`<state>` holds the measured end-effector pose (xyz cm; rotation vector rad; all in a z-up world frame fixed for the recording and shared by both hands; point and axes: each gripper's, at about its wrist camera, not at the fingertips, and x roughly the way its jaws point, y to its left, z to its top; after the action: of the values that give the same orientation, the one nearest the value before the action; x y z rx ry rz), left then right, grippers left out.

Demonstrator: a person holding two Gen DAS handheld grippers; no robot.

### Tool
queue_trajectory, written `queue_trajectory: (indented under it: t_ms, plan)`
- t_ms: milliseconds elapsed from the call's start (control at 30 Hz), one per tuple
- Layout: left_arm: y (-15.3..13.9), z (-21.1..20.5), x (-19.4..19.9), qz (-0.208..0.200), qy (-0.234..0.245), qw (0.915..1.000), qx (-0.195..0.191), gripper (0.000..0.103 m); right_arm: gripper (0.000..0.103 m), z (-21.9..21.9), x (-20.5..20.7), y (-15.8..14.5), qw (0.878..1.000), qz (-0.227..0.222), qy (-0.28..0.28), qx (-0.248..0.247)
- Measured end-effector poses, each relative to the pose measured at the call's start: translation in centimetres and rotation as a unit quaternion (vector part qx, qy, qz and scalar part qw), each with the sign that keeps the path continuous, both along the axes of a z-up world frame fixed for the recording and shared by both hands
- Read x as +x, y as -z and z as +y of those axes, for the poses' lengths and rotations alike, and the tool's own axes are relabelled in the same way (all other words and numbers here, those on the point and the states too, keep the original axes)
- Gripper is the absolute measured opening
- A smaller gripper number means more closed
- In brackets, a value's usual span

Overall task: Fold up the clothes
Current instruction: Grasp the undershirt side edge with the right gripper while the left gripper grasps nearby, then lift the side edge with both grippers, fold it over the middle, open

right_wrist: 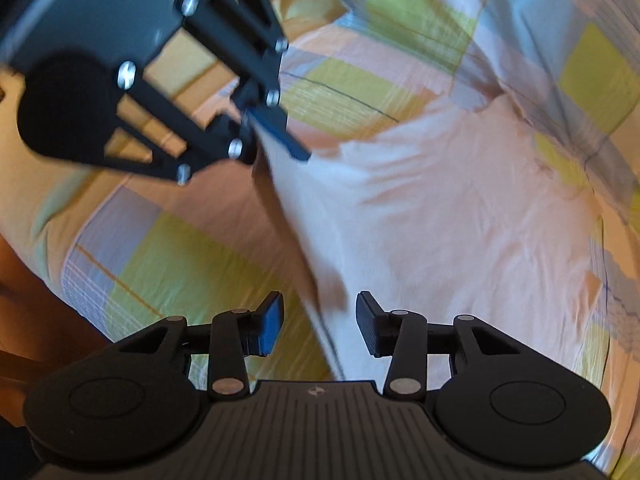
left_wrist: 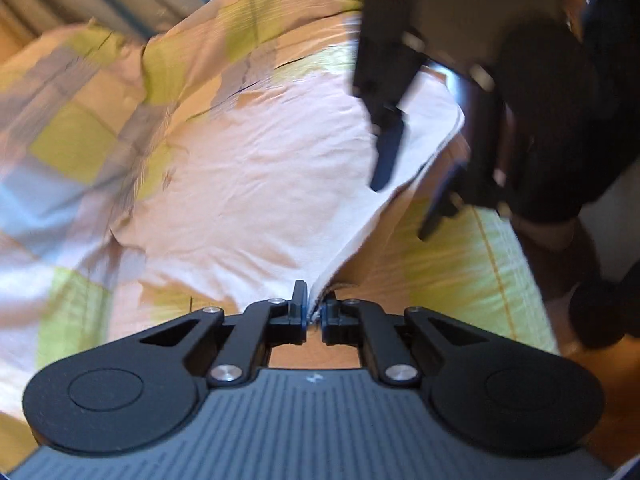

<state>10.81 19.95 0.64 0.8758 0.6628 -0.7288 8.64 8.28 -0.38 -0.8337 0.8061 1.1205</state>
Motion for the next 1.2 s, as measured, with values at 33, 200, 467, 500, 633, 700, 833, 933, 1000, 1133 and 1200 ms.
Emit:
queue_trajectory:
  t_ms: [33, 200, 467, 500, 633, 700, 833, 933, 1000, 1133, 1200]
  plan:
    - [-0.5, 0.0, 0.3, 0.009, -0.009, 0.9999, -0.009, 0.005, 0.043, -0.1, -0.4, 0.2, 1.000, -0.012, 0.002, 0.005]
    - [-2.1, 0.1, 1.0, 0.032, -0.023, 0.9988, -0.029, 0.004, 0.032, -0.6, -1.0, 1.7, 0.997, -0.072, 0.015, 0.005]
    - [-2.8, 0.8, 0.7, 0.041, -0.031, 0.9981, -0.033, 0.004, 0.023, -8.2, 2.9, 4.7, 0.989, -0.130, 0.019, -0.068]
    - [-2.8, 0.9, 0.8, 0.043, -0.035, 0.9979, -0.033, 0.004, 0.023, -9.3, 3.6, 5.3, 0.987, -0.137, 0.017, -0.078]
    - [-2.5, 0.7, 0.6, 0.047, -0.032, 0.9982, -0.020, 0.004, 0.023, -12.5, 5.1, 6.7, 0.983, -0.156, 0.004, -0.093]
    - [-2.3, 0.6, 0.6, 0.050, -0.034, 0.9980, -0.014, 0.004, 0.023, -13.1, 5.2, 6.8, 0.981, -0.166, -0.003, -0.100]
    - [-2.3, 0.4, 0.8, 0.054, -0.047, 0.9974, -0.011, 0.004, 0.021, -14.3, 6.0, 6.9, 0.979, -0.168, 0.004, -0.114]
    - [-2.4, 0.3, 1.2, 0.056, -0.053, 0.9970, -0.008, 0.004, 0.021, -15.0, 6.7, 6.7, 0.979, -0.168, 0.009, -0.117]
    - [-2.2, 0.2, 1.3, 0.058, -0.054, 0.9968, -0.004, 0.004, 0.018, -15.3, 6.9, 6.5, 0.979, -0.168, 0.001, -0.117]
    - [-1.8, 0.3, 1.3, 0.064, -0.057, 0.9964, 0.004, 0.004, 0.000, -15.6, 7.1, 6.1, 0.982, -0.147, -0.016, -0.121]
    - [-1.6, 0.3, 1.4, 0.067, -0.058, 0.9961, 0.007, 0.003, 0.000, -15.7, 7.2, 5.6, 0.983, -0.134, -0.016, -0.124]
